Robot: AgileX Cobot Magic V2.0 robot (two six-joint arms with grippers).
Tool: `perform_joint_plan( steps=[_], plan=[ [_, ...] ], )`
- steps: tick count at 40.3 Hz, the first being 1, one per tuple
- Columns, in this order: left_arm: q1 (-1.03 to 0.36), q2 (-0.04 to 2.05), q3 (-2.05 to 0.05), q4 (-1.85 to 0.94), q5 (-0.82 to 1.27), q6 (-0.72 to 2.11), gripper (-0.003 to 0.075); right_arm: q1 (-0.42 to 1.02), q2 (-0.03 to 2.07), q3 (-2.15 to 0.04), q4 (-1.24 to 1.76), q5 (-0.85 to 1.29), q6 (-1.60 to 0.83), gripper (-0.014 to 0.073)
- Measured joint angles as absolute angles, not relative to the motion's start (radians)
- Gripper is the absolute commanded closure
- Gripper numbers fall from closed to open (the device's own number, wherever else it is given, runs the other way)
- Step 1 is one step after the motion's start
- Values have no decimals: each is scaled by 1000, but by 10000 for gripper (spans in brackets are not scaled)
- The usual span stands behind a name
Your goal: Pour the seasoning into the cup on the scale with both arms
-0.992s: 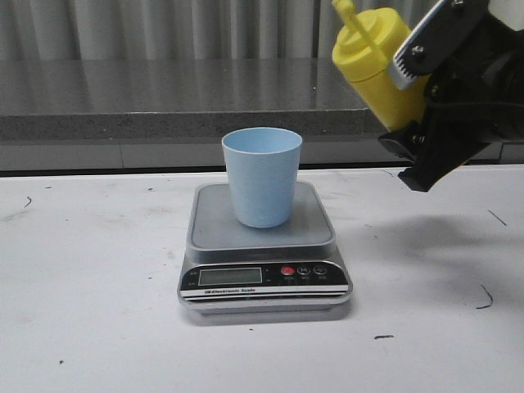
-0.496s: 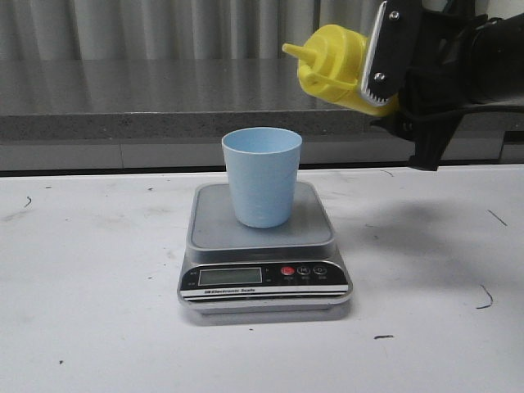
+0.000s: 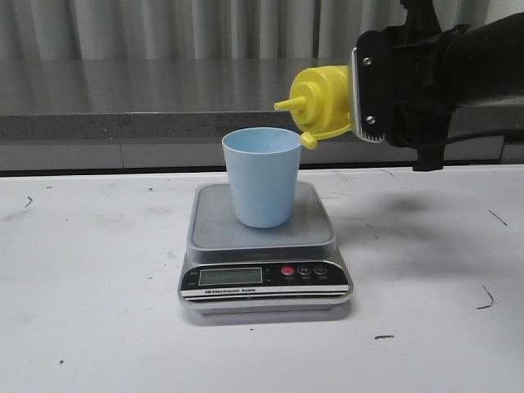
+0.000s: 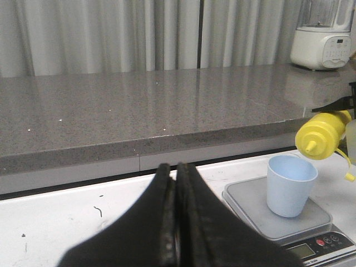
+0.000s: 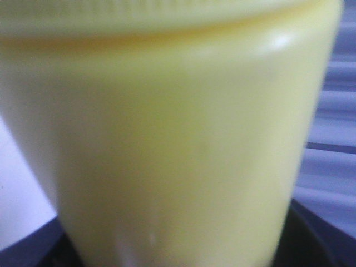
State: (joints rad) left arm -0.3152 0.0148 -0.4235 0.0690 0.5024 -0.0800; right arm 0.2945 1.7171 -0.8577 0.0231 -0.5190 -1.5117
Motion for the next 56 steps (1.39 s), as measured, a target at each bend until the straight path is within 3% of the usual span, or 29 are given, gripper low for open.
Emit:
perform_joint_plan(
  steps=[19,28,43,56],
  plan=[
    [-315,15,-423,69,502,-80,740,294,1717,-858,114,-535,-1491,486],
    [-315,15,-423,69,502,-80,740,294,1717,-858,241,-611,-1167,486],
    [-315,15,-423,69,502,-80,740,294,1662,-858,537,-615,-392,486],
    [-315,15,-423,69,502,-80,740,300,1634,-858,549,-443,-257,486]
  ],
)
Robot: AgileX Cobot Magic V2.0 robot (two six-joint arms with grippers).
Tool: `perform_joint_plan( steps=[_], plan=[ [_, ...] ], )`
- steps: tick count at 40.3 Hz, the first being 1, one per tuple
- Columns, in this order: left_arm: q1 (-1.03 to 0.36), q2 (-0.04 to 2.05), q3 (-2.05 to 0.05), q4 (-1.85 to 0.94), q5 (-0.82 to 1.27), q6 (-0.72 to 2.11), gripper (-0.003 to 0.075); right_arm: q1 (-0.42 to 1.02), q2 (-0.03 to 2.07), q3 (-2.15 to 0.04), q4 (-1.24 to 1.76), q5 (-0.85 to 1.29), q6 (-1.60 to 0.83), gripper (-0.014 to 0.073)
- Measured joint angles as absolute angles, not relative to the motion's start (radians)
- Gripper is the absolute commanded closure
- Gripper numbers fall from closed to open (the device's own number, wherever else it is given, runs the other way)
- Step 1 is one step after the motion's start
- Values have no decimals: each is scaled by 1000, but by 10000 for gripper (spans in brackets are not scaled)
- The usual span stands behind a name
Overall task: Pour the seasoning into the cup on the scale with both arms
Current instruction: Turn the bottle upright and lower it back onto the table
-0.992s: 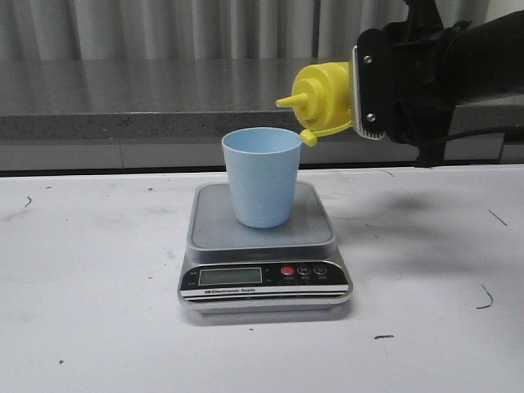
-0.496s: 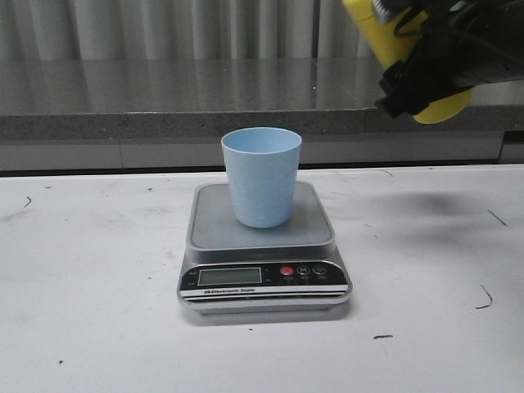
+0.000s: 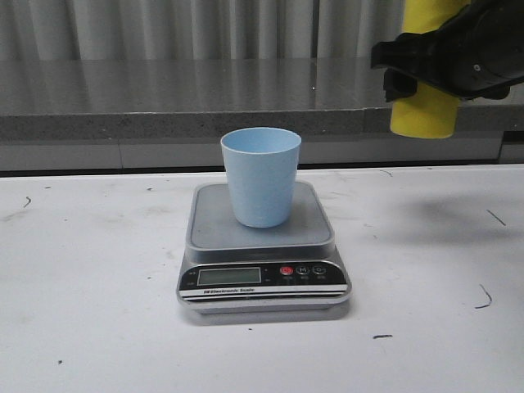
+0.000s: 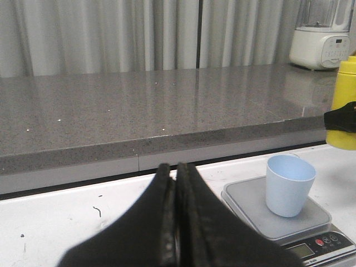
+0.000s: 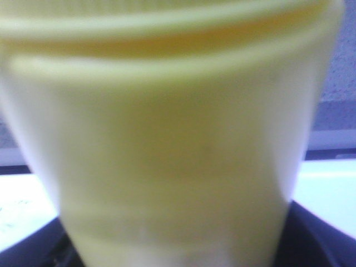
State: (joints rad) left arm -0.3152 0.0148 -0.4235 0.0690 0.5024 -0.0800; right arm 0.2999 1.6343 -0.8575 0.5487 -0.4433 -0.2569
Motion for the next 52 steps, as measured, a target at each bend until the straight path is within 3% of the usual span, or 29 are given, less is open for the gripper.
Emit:
perform_joint_plan(
  steps=[19,36,52],
  plan=[
    [-315,15,-423,69,502,-80,740,309,1630,-833,491,-442,-253,484],
    [-315,15,-423,69,502,-82,740,385,1630,-555,459,-670,-171,484],
    [-315,15,-423,69,502,-82,740,387,1740,-543,414,-769,-49,484]
  ],
)
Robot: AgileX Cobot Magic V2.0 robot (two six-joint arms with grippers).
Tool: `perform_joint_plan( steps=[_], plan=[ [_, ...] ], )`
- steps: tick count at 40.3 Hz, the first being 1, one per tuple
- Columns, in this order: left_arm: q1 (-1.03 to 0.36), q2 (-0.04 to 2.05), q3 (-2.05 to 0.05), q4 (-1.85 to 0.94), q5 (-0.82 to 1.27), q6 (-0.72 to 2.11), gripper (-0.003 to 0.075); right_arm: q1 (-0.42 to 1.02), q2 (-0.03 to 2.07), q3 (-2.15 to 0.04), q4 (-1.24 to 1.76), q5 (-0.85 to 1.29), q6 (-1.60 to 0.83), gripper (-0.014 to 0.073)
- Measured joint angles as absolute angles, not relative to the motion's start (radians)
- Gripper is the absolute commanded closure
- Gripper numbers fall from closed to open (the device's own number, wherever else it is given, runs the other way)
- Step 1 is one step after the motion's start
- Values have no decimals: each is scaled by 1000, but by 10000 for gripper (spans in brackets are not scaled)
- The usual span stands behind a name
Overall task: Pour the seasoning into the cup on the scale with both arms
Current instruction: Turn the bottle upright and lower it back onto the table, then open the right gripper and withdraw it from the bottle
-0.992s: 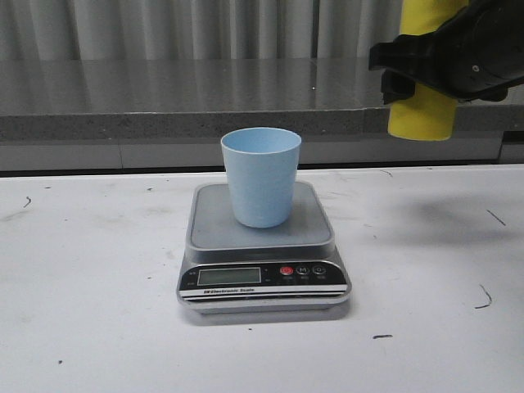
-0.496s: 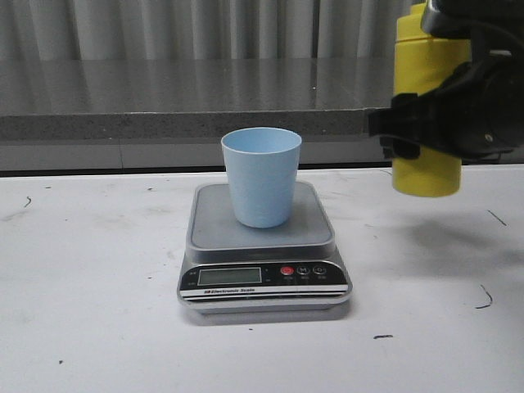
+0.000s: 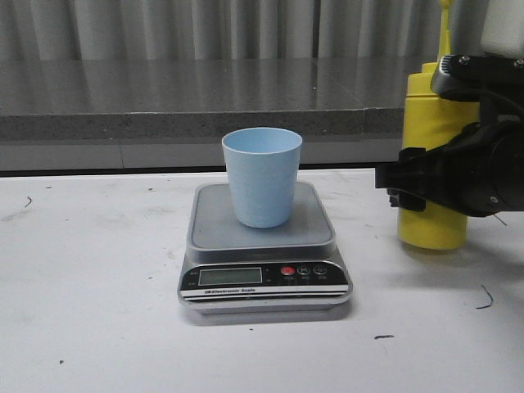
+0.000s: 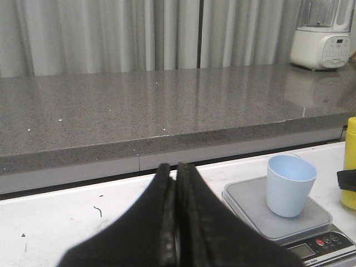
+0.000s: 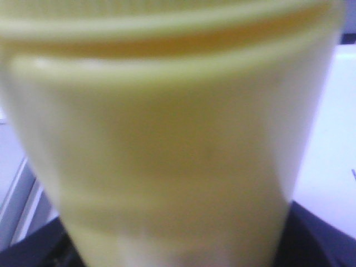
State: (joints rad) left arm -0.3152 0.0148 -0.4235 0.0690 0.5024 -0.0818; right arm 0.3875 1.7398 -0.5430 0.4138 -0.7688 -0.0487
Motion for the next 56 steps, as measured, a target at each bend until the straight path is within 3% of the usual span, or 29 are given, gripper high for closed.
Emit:
perform_joint_plan(
  steps=[9,17,28,40,56],
  plan=[
    [-315,15,-423,69,502,-82,740,387,1805,-543,394,-843,-37,454],
    [-315,15,-423,69,502,-82,740,387,1815,-543,393,-865,-37,345],
    [-315,15,-423,69,502,-82,740,387,1817,-543,393,-879,-37,-71],
    [-315,15,-423,69,502,-82,740,387,1817,-530,354,-935,-37,-51],
    [-315,15,-423,67,502,-82,740,387,1817,-346,238,-1131,-37,-51]
  ],
)
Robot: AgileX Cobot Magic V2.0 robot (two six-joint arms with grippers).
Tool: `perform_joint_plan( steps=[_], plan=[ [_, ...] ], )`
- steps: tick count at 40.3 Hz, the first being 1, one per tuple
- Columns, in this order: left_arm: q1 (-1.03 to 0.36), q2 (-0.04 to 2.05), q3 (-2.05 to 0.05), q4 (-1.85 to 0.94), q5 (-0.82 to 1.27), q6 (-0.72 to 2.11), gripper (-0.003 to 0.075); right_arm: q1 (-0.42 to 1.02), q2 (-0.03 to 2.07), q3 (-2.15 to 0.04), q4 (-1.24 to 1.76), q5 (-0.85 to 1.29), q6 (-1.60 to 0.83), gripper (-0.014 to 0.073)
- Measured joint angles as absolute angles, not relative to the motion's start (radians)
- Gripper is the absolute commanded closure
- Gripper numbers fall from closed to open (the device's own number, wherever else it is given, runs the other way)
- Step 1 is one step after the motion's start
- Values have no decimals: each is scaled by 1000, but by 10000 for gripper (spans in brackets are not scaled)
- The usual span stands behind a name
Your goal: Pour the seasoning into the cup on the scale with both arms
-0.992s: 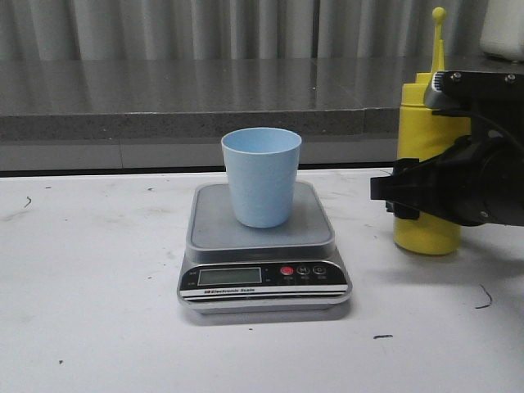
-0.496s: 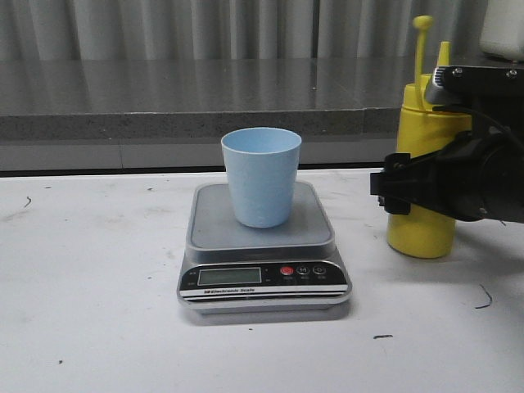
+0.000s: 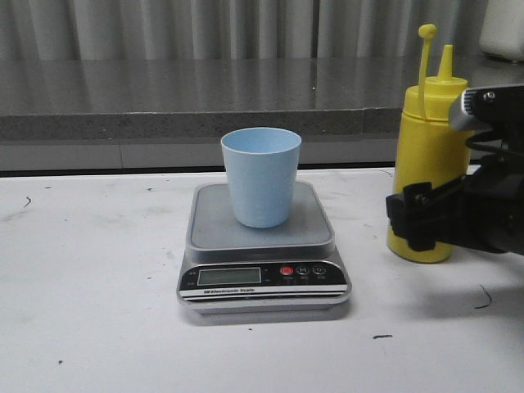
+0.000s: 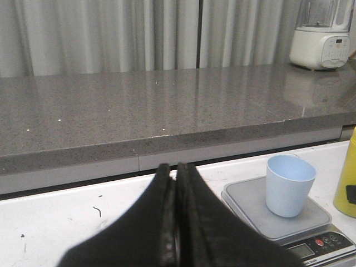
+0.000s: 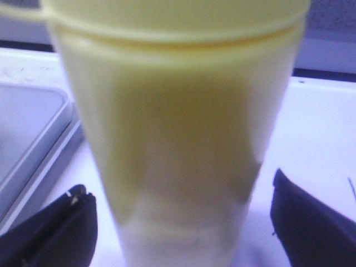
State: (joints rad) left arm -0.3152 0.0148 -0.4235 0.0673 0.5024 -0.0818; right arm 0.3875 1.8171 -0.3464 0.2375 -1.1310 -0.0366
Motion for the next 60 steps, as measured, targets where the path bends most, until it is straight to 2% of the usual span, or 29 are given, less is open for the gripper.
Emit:
perform_joint_plan(
  steps=[14,17,20,26,28,31,39,51,60],
  plan=[
    [-315,15,-423,67,502,-82,740,387,1801,-205,189,-1135,14,-47],
    [-315,15,-423,67,502,-82,740,387,1771,-176,179,-1135,49,-15],
    [-315,15,-423,67,502,-82,740,387,1723,-147,175,-1135,67,88],
    [-315,15,-423,67,502,-82,740,387,1615,-96,174,-1135,71,435],
    [-315,15,-423,67,502,-82,740,387,1583,-84,174,-1135,71,527],
    [-315,15,-423,67,502,-82,740,387,1527,-69,174,-1135,73,608],
    [-315,15,-423,67,502,-82,740,387,1402,-43,174,-1118,51,655],
    [-315,15,-423,67,502,-82,740,387,1176,-47,247,-860,10,655],
    [-315,15,-423,67,502,-82,740,387,923,-211,327,-427,-156,655]
  ],
)
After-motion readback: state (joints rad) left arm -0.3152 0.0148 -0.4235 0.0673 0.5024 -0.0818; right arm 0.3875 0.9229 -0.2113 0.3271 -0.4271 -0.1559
